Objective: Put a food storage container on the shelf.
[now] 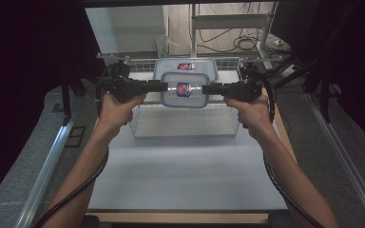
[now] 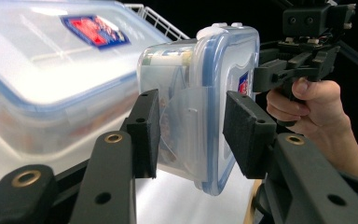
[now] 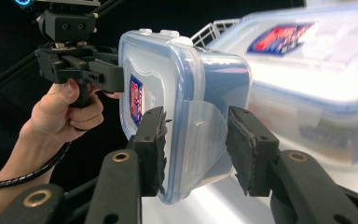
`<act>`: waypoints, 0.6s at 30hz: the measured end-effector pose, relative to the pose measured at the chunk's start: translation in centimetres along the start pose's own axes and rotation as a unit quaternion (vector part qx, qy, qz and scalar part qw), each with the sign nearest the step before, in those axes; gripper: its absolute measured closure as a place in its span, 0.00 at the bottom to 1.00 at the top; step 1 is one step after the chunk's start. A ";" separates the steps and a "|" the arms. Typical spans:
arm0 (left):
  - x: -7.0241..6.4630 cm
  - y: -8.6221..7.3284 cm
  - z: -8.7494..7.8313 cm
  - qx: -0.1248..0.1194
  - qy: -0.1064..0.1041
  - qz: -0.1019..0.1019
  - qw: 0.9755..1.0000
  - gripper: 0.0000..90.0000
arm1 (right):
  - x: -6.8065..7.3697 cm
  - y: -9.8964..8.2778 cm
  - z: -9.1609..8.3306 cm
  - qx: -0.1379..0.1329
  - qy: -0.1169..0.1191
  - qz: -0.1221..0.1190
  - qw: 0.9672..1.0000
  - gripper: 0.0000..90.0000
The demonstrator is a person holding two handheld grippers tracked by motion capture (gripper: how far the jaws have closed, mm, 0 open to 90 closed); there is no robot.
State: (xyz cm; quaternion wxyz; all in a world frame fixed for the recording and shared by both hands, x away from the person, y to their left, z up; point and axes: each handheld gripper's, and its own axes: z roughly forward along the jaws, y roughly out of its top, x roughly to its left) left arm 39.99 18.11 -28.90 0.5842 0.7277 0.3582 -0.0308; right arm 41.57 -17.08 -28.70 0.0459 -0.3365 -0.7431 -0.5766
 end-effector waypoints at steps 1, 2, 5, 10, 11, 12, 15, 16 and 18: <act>0.0 0.4 0.0 -0.001 0.000 -0.001 1.000 0.63 | 0.0 0.3 0.0 -0.001 -0.001 -0.001 1.000 0.64; 0.1 0.7 -0.1 -0.002 0.001 -0.001 1.000 0.63 | 0.0 0.7 0.0 -0.003 0.000 -0.001 1.000 0.64; 0.3 1.9 -0.3 -0.006 0.003 -0.001 1.000 0.63 | 0.0 1.9 0.1 -0.008 -0.003 -0.002 1.000 0.64; 0.8 3.1 -0.2 -0.007 0.007 -0.003 1.000 0.63 | -0.6 3.3 0.4 -0.018 -0.003 0.000 1.000 0.64; 1.0 3.3 -0.1 -0.007 0.008 -0.003 1.000 0.63 | -0.7 3.5 0.5 -0.018 -0.002 0.001 1.000 0.64; 1.2 3.5 0.0 -0.007 0.008 -0.004 1.000 0.63 | -0.9 3.6 0.6 -0.021 -0.002 0.003 1.000 0.64; 1.7 4.1 0.2 -0.008 0.011 -0.007 1.000 0.63 | -1.6 4.2 0.9 -0.025 -0.001 0.009 1.000 0.64; 1.9 4.2 0.3 -0.009 0.011 -0.008 1.000 0.63 | -1.8 4.3 1.0 -0.026 0.000 0.010 1.000 0.64; 2.3 4.5 0.5 -0.011 0.011 -0.010 1.000 0.63 | -2.2 4.7 1.2 -0.025 -0.001 0.014 1.000 0.64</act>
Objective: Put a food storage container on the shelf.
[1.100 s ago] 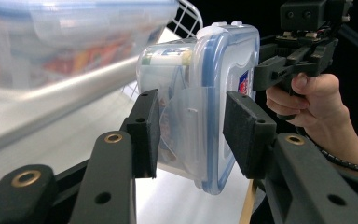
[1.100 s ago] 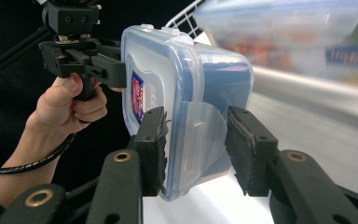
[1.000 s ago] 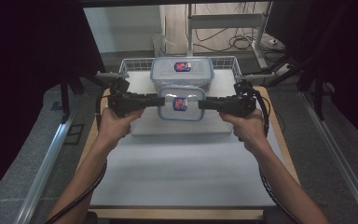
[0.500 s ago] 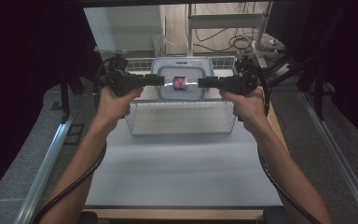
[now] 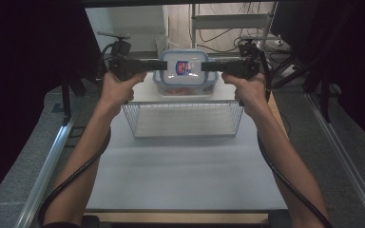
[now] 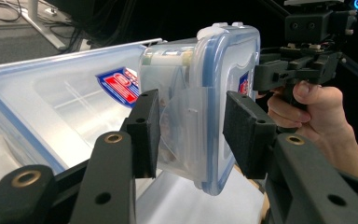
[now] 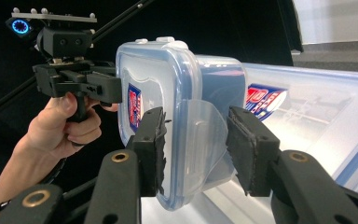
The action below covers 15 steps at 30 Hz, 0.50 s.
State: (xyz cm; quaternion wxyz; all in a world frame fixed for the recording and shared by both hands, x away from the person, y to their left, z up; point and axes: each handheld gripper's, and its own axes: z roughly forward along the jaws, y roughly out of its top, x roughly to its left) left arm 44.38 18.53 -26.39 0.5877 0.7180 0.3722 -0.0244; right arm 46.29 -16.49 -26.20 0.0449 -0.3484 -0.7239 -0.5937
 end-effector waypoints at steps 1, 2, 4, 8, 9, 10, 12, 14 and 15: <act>0.2 0.1 0.1 -0.001 -0.001 -0.004 1.000 0.63 | -0.2 0.2 0.1 0.000 -0.001 0.001 1.000 0.64; 0.4 0.2 0.2 -0.004 -0.001 -0.006 1.000 0.63 | -0.3 0.3 0.1 -0.001 -0.001 0.001 1.000 0.64; 0.8 0.2 0.5 -0.007 -0.003 -0.012 1.000 0.63 | -0.6 0.6 0.3 -0.002 -0.002 0.007 1.000 0.64; 1.5 0.2 1.0 -0.009 -0.005 -0.021 1.000 0.63 | -1.3 0.8 0.5 -0.002 -0.005 0.011 1.000 0.64; 1.6 0.2 1.1 -0.009 -0.005 -0.024 1.000 0.63 | -1.5 0.8 0.6 -0.002 -0.005 0.014 1.000 0.64; 1.7 0.2 1.2 -0.010 -0.006 -0.026 1.000 0.63 | -1.6 0.9 0.6 -0.002 -0.007 0.014 1.000 0.64; 1.9 0.2 1.3 -0.011 -0.006 -0.030 0.999 0.63 | -1.8 0.9 0.7 -0.002 -0.006 0.017 1.000 0.64; 2.1 0.1 1.4 -0.009 -0.005 -0.035 0.999 0.63 | -2.0 1.0 0.8 -0.002 -0.006 0.020 1.000 0.64; 2.1 0.1 1.5 -0.009 -0.005 -0.035 0.999 0.63 | -2.1 1.0 0.8 0.000 -0.007 0.022 1.000 0.64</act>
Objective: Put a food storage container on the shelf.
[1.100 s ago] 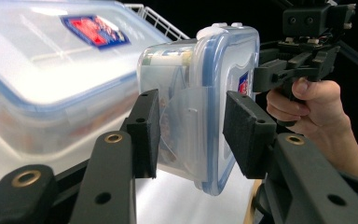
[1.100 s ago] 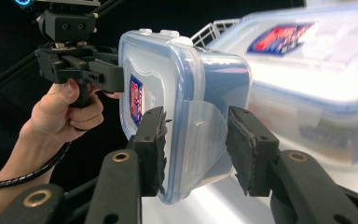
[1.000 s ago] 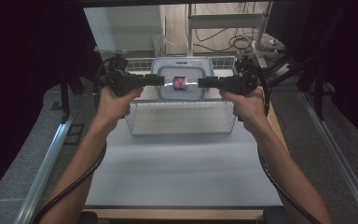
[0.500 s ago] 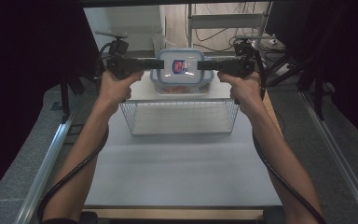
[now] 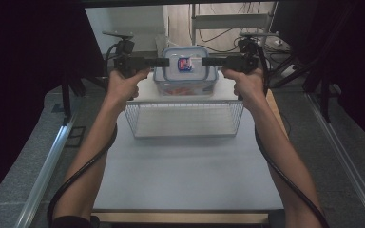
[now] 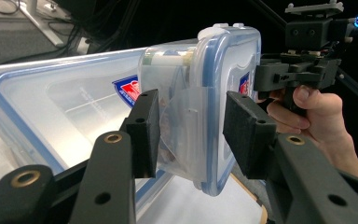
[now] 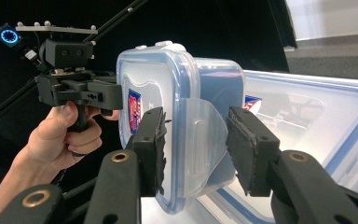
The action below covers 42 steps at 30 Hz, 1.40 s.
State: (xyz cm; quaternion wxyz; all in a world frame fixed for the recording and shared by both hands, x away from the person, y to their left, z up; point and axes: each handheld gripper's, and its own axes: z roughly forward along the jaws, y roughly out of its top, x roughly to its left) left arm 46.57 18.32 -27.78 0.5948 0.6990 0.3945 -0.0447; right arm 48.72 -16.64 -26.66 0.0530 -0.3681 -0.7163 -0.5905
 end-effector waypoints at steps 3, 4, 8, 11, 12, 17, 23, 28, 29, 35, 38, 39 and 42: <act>0.0 0.0 0.1 -0.003 0.001 -0.005 1.000 0.63 | -0.3 0.0 0.1 -0.001 0.004 0.009 1.000 0.64; 0.0 0.0 0.1 -0.003 0.003 -0.005 1.000 0.63 | -0.4 0.0 0.1 -0.002 0.004 0.010 1.000 0.64; -0.3 0.2 0.2 -0.003 0.013 0.002 1.000 0.62 | -0.7 0.0 0.1 -0.001 0.009 0.018 1.000 0.64; -0.3 0.3 0.3 -0.004 0.018 0.003 1.000 0.62 | -1.0 0.1 0.2 -0.003 0.012 0.029 0.999 0.63; -0.3 0.3 0.3 -0.004 0.018 0.003 1.000 0.62 | -1.1 0.2 0.3 -0.005 0.010 0.029 1.000 0.63; -0.6 0.4 1.0 0.012 0.060 0.019 0.998 0.64 | -1.0 0.5 0.6 -0.006 -0.016 0.014 1.000 0.61; -0.4 0.2 1.3 0.002 0.056 0.003 0.998 0.60 | -1.3 0.7 0.8 -0.014 -0.028 0.014 0.999 0.61; -0.4 -0.1 1.3 -0.003 0.058 -0.009 0.998 0.55 | -1.2 1.1 1.2 -0.015 -0.053 0.005 0.998 0.61; -0.4 -0.1 1.2 -0.003 0.058 -0.010 0.998 0.54 | -1.2 1.1 1.2 -0.016 -0.055 0.005 0.998 0.61; -0.6 -0.5 1.4 -0.007 0.066 -0.003 0.998 0.44 | -0.9 1.4 2.3 -0.014 -0.070 -0.008 0.997 0.55; -1.1 -0.5 1.1 -0.016 0.084 0.022 0.996 0.41 | -0.6 1.5 2.4 -0.013 -0.085 -0.026 0.996 0.53; -1.3 -0.5 1.1 -0.017 0.092 0.033 0.995 0.39 | -0.4 1.5 2.4 -0.013 -0.095 -0.040 0.995 0.52; -1.7 -0.6 1.0 -0.017 0.106 0.058 0.993 0.35 | 0.0 1.5 2.2 -0.009 -0.110 -0.063 0.992 0.51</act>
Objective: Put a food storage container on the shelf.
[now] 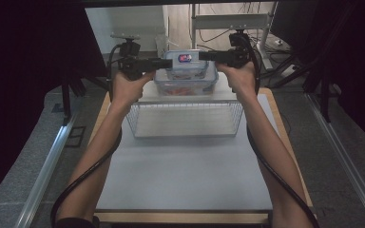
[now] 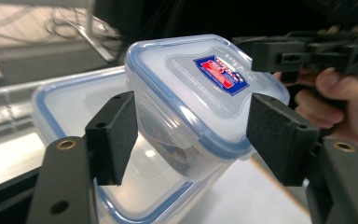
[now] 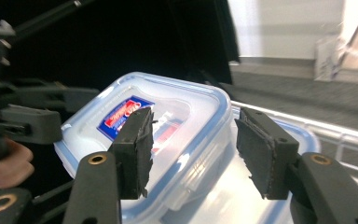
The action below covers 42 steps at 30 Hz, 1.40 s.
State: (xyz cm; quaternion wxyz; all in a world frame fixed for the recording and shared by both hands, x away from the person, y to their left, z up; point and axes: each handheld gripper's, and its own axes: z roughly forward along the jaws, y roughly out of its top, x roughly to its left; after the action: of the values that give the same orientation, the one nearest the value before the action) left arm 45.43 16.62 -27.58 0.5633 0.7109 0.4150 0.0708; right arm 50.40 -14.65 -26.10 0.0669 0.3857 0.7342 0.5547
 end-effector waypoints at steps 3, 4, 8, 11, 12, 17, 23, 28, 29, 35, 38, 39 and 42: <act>-0.7 -0.2 -0.2 -0.002 0.019 0.040 0.999 0.31 | 0.5 0.1 -0.7 -0.004 -0.004 -0.028 1.000 0.49; -0.9 -0.3 -0.3 -0.003 0.023 0.048 0.999 0.30 | 0.6 0.1 -0.8 -0.005 -0.003 -0.031 1.000 0.48; -1.4 -0.6 -0.6 -0.002 0.034 0.082 0.996 0.23 | 0.9 -0.3 -1.5 -0.006 0.004 -0.047 0.999 0.41; -1.7 -1.0 -1.0 -0.005 0.032 0.092 0.995 0.19 | 0.9 -0.8 -2.0 -0.007 0.014 -0.056 0.998 0.34; -1.8 -1.2 -1.1 -0.005 0.031 0.095 0.995 0.17 | 0.9 -1.0 -2.1 -0.007 0.017 -0.058 0.998 0.32; -2.4 -2.0 -1.6 -0.001 0.041 0.110 0.993 0.11 | 0.9 -2.1 -2.7 -0.005 0.031 -0.068 0.997 0.23; -3.3 -3.1 -2.1 0.014 0.053 0.140 0.989 0.05 | 1.2 -3.5 -3.3 0.000 0.031 -0.080 0.996 0.16; -4.0 -4.4 -2.8 0.021 0.059 0.156 0.986 0.04 | 1.7 -4.4 -3.7 0.006 0.023 -0.093 0.995 0.14; -4.2 -5.0 -3.1 0.021 0.056 0.159 0.986 0.03 | 2.0 -4.9 -3.9 0.008 0.019 -0.101 0.995 0.12; -5.0 -7.5 -3.8 0.023 0.055 0.166 0.984 0.02 | 2.7 -6.7 -4.6 0.011 0.017 -0.112 0.994 0.09; -5.3 -9.2 -4.1 0.021 0.056 0.174 0.983 0.02 | 3.1 -8.1 -5.0 0.011 0.015 -0.119 0.993 0.08; -5.5 -9.9 -4.2 0.018 0.057 0.178 0.982 0.02 | 3.2 -8.6 -5.2 0.012 0.014 -0.120 0.993 0.08; -5.7 -12.2 -4.4 0.017 0.064 0.188 0.980 0.01 | 3.5 -10.3 -5.5 0.017 0.008 -0.127 0.992 0.06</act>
State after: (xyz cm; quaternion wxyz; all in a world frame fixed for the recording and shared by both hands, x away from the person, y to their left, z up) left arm 33.04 16.36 -34.38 0.5002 0.7796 0.3100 0.2144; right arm 40.00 -17.48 -31.85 0.1246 0.2864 0.7870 0.5320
